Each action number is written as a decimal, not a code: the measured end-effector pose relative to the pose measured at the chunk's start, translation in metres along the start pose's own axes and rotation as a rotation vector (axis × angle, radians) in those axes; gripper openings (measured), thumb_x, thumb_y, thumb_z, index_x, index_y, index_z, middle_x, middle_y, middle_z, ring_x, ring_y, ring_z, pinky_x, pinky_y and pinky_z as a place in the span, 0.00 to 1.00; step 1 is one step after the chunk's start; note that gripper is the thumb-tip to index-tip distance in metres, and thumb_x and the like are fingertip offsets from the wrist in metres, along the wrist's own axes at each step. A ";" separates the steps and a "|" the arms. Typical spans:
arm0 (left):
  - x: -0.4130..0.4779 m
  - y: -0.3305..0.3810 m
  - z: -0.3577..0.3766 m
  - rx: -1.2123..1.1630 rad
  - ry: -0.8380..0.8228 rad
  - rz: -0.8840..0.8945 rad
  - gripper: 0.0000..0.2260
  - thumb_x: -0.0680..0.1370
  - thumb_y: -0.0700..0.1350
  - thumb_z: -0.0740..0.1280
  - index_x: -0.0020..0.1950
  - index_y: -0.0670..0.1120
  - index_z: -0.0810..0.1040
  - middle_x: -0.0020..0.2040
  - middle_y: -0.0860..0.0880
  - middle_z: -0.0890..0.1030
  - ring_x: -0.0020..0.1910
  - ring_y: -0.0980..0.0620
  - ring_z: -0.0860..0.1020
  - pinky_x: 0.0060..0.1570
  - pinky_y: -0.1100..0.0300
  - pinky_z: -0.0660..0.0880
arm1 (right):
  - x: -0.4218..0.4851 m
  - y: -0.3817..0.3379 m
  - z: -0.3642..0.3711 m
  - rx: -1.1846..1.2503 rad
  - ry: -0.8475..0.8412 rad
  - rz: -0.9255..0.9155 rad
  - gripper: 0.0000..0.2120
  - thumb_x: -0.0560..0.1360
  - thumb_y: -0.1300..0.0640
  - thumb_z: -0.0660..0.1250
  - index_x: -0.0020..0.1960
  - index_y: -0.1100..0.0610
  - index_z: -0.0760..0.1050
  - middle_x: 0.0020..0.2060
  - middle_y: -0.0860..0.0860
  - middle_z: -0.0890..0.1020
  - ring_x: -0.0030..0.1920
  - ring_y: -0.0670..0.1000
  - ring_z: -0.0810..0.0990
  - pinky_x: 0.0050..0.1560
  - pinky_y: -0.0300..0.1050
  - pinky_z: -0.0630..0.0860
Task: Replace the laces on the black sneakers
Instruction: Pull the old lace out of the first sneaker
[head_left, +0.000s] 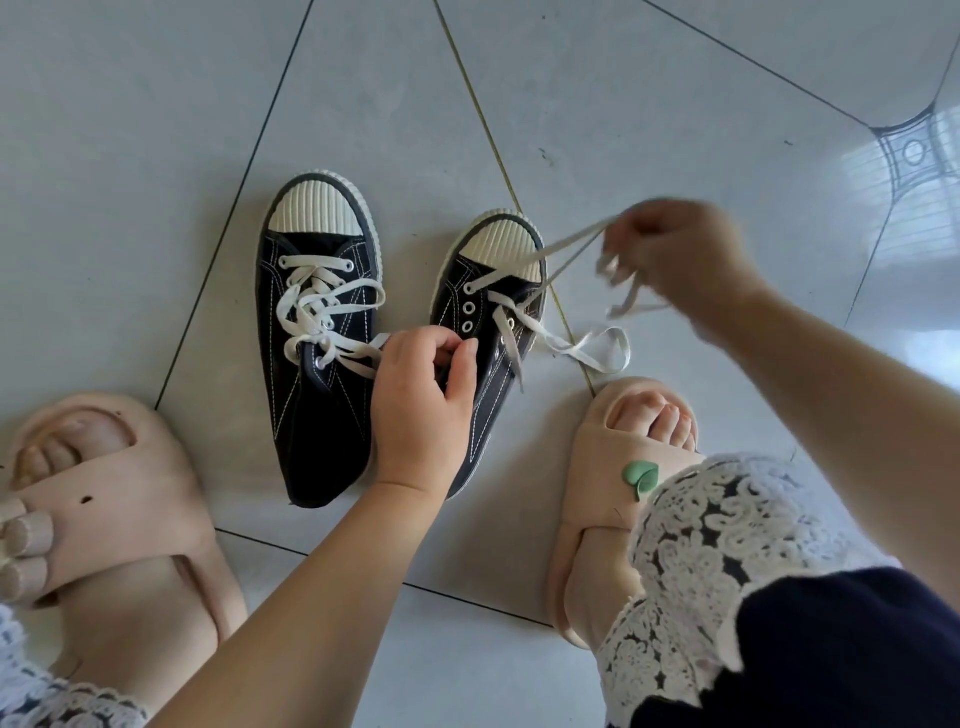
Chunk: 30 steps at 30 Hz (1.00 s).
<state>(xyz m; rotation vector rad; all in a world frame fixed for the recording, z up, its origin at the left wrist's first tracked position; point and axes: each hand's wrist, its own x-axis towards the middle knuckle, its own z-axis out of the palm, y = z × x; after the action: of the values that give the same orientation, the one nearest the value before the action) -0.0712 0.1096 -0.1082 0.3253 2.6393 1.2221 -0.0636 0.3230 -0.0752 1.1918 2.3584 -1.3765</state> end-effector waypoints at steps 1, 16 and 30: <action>0.000 0.000 0.000 0.004 0.002 0.005 0.06 0.74 0.39 0.68 0.41 0.37 0.76 0.36 0.45 0.76 0.39 0.51 0.69 0.42 0.69 0.61 | 0.002 -0.006 -0.011 0.130 0.094 0.023 0.13 0.70 0.66 0.64 0.30 0.52 0.76 0.19 0.44 0.76 0.19 0.39 0.70 0.21 0.31 0.63; -0.001 0.000 0.000 -0.002 -0.006 0.007 0.06 0.74 0.40 0.67 0.40 0.37 0.75 0.36 0.45 0.75 0.39 0.52 0.68 0.41 0.68 0.61 | -0.013 -0.018 0.014 0.405 -0.264 0.072 0.08 0.79 0.60 0.60 0.41 0.54 0.72 0.36 0.47 0.82 0.26 0.42 0.74 0.23 0.33 0.64; -0.001 0.000 0.001 -0.002 -0.002 0.004 0.06 0.74 0.39 0.68 0.40 0.38 0.76 0.35 0.46 0.75 0.38 0.53 0.67 0.41 0.69 0.61 | 0.009 -0.043 -0.017 0.244 -0.018 0.035 0.12 0.76 0.65 0.59 0.36 0.54 0.73 0.24 0.46 0.76 0.21 0.42 0.70 0.22 0.34 0.62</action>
<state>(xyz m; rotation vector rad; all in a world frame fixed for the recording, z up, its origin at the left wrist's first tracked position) -0.0701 0.1103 -0.1084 0.3313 2.6376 1.2245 -0.0963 0.3304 -0.0415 1.2664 2.1942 -1.6943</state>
